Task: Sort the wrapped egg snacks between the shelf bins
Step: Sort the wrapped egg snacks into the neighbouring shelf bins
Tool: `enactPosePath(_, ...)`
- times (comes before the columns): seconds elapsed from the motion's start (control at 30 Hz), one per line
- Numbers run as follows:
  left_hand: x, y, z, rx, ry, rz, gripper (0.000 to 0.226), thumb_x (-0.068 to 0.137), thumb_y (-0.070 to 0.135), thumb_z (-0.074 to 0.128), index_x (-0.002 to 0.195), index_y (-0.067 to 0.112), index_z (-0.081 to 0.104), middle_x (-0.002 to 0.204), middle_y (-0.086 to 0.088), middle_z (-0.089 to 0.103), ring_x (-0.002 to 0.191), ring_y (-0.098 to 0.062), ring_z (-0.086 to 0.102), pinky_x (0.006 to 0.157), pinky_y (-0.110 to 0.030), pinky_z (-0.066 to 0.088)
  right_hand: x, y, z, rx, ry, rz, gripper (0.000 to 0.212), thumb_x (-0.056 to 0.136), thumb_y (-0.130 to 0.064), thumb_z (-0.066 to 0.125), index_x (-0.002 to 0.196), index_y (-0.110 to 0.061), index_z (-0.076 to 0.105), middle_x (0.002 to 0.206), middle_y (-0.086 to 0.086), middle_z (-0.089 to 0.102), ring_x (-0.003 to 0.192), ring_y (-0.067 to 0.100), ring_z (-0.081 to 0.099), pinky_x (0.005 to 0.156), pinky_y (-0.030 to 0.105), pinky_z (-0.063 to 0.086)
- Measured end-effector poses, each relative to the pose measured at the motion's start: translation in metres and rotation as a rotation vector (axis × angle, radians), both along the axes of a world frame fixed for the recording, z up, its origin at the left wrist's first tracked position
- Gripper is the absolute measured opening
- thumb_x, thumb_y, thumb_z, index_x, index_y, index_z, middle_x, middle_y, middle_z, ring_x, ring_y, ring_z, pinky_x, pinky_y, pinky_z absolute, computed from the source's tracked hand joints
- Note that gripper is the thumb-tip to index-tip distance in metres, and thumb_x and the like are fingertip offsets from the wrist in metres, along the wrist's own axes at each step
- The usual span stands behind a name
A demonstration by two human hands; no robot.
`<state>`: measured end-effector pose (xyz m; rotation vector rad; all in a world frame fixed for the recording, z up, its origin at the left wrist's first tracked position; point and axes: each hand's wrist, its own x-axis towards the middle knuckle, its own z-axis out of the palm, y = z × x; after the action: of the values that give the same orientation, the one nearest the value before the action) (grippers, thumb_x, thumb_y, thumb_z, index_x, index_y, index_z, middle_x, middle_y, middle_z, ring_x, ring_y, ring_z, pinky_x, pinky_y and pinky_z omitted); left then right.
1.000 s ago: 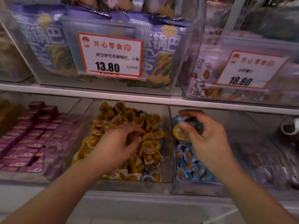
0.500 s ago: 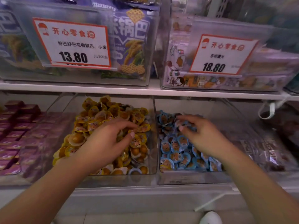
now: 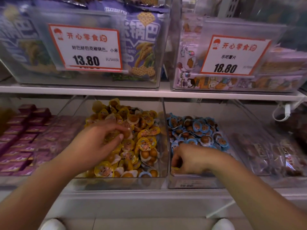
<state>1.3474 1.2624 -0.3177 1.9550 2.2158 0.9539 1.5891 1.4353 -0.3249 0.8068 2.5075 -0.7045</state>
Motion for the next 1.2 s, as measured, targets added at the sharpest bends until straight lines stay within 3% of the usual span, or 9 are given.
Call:
enactPosePath(0.13,-0.014,-0.023,0.004,0.044,0.022,0.081,0.023,0.089,0.042,0.055,0.107,0.039,0.069,0.108,0.017,0.066,0.102,-0.005,0.063,0.087,-0.031,0.051,0.003,0.001,0.008,0.100,0.069,-0.043,0.014,0.086,-0.031,0.070,0.075,-0.023,0.067,0.071,-0.005,0.064,0.071,0.016,0.063,0.065,0.035,0.052)
enactPosePath(0.27,-0.012,-0.042,0.006,0.103,0.115,0.027,0.026,0.091,0.038,0.053,0.110,0.031,0.070,0.111,0.015,0.065,0.106,-0.006,0.062,0.090,-0.041,0.053,0.018,-0.001,0.033,0.230,0.619,-0.329,0.014,0.084,-0.039,0.072,0.076,-0.029,0.067,0.068,-0.004,0.067,0.065,0.014,0.064,0.066,0.043,0.056)
enactPosePath(0.33,-0.014,-0.051,0.005,0.163,0.160,0.039,0.024,0.092,0.034,0.055,0.111,0.032,0.069,0.115,0.016,0.062,0.109,-0.008,0.060,0.090,-0.043,0.051,0.012,-0.018,0.043,0.216,0.937,-0.417,0.014,0.082,-0.046,0.072,0.087,-0.034,0.068,0.076,-0.010,0.070,0.069,0.007,0.065,0.064,0.033,0.056)
enactPosePath(0.4,-0.021,-0.060,0.006,0.245,0.151,0.121,0.025,0.090,0.030,0.055,0.112,0.031,0.067,0.120,0.013,0.059,0.114,-0.012,0.056,0.093,-0.044,0.049,-0.009,-0.042,0.050,0.296,1.055,-0.336,0.017,0.084,-0.052,0.066,0.095,-0.040,0.064,0.085,-0.020,0.069,0.079,-0.001,0.064,0.064,0.013,0.049)
enactPosePath(0.47,-0.028,-0.069,0.007,0.294,0.087,0.236,0.031,0.087,0.025,0.056,0.116,0.025,0.068,0.124,0.007,0.056,0.117,-0.016,0.054,0.097,-0.043,0.047,-0.039,-0.058,0.051,0.472,0.952,-0.183,0.021,0.089,-0.044,0.062,0.108,-0.037,0.066,0.096,-0.018,0.065,0.093,0.002,0.059,0.075,0.014,0.047)
enactPosePath(0.53,-0.034,-0.079,0.006,0.319,-0.025,0.326,0.035,0.085,0.021,0.056,0.118,0.021,0.067,0.124,0.005,0.055,0.116,-0.016,0.055,0.098,-0.038,0.047,-0.075,-0.072,0.048,0.568,0.728,-0.057,0.038,0.094,-0.037,0.057,0.131,-0.027,0.059,0.122,-0.001,0.059,0.118,0.019,0.052,0.097,0.030,0.045)
enactPosePath(0.73,-0.034,-0.103,-0.015,0.361,-0.313,0.456,0.047,0.089,0.008,0.059,0.131,0.028,0.055,0.126,0.013,0.055,0.116,-0.003,0.052,0.097,-0.024,0.043,-0.172,-0.127,0.009,0.236,0.387,0.277,0.083,0.080,-0.069,0.058,0.149,-0.030,0.035,0.159,-0.002,0.020,0.148,0.030,0.014,0.120,0.050,0.019)
enactPosePath(0.97,-0.036,-0.114,-0.028,0.258,-0.232,0.410,0.051,0.088,0.016,0.062,0.137,0.022,0.051,0.139,0.004,0.047,0.126,-0.015,0.048,0.100,-0.040,0.047,-0.168,-0.097,-0.027,0.490,0.407,0.378,0.080,0.069,-0.081,0.049,0.139,-0.043,0.038,0.160,-0.018,0.013,0.150,0.013,-0.002,0.116,0.061,0.006)
enactPosePath(1.2,-0.041,-0.108,-0.017,0.206,-0.104,0.310,0.039,0.090,0.050,0.052,0.126,0.037,0.056,0.143,0.007,0.043,0.129,-0.015,0.046,0.102,-0.036,0.045,-0.166,-0.057,-0.017,0.673,0.338,0.389,0.077,0.066,-0.075,0.054,0.137,-0.047,0.042,0.157,-0.010,0.024,0.146,0.023,0.011,0.112,0.061,0.023)
